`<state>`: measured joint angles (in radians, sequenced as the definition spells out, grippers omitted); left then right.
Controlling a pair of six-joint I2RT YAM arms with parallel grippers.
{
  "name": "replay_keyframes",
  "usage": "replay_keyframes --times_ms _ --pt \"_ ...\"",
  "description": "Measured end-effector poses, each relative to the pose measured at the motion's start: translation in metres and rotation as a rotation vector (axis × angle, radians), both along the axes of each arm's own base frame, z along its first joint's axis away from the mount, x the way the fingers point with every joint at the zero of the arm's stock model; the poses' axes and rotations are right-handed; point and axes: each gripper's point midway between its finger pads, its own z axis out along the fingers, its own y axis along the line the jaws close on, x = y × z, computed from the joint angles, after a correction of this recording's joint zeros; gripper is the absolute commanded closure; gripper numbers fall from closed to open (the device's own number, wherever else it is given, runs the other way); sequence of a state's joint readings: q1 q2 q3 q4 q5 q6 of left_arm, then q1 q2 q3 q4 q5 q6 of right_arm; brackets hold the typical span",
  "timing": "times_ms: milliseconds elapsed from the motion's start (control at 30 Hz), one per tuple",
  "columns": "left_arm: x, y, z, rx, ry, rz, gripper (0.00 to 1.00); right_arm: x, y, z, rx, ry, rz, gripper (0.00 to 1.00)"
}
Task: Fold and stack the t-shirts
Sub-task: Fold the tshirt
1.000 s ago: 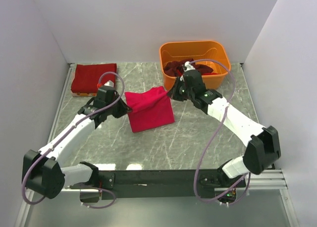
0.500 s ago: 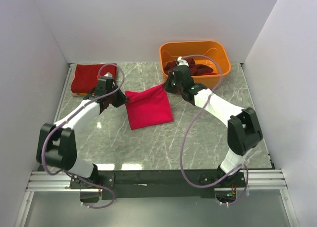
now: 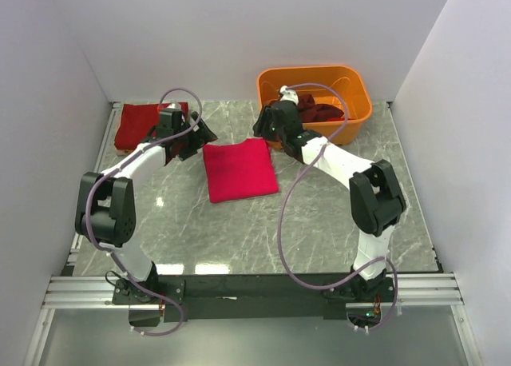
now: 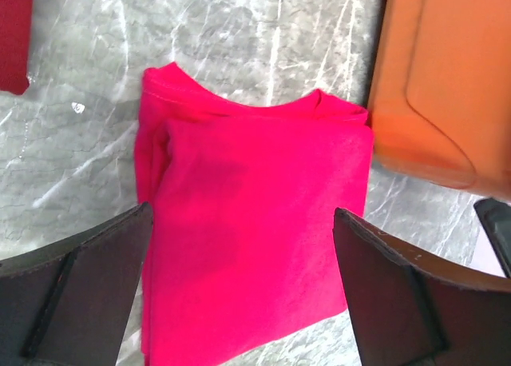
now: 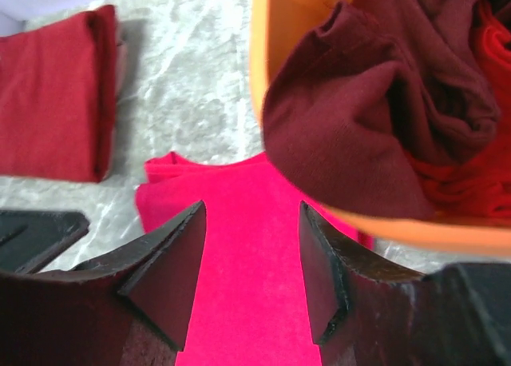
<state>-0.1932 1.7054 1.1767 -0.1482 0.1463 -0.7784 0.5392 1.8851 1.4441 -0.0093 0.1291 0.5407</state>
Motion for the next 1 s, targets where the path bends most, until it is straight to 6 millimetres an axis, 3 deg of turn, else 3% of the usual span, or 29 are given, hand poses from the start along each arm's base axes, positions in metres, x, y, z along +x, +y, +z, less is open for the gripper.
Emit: replay_keyframes --times_ms 233,367,500,767,933,1000 --pt "-0.007 -0.004 -0.002 -0.014 -0.008 -0.031 0.00 -0.037 0.005 -0.001 0.052 0.016 0.078 0.39" --pt "-0.013 -0.015 -0.009 -0.035 0.011 -0.073 0.01 -0.057 0.018 -0.019 0.060 0.061 0.137 0.37" --pt "-0.019 -0.034 -0.026 -0.047 0.045 -0.126 0.00 -0.064 0.028 -0.034 0.058 0.098 0.166 0.34" --pt "-0.045 -0.056 -0.073 -0.051 0.152 -0.191 0.00 -0.079 0.025 -0.094 0.011 0.231 0.181 0.32" --pt "-0.053 -0.057 -0.075 -0.065 0.125 -0.198 0.01 -0.112 0.016 -0.134 -0.012 0.319 0.202 0.31" --pt "-0.063 -0.057 -0.075 -0.067 0.120 -0.200 0.01 -0.120 0.019 -0.131 0.001 0.303 0.215 0.31"
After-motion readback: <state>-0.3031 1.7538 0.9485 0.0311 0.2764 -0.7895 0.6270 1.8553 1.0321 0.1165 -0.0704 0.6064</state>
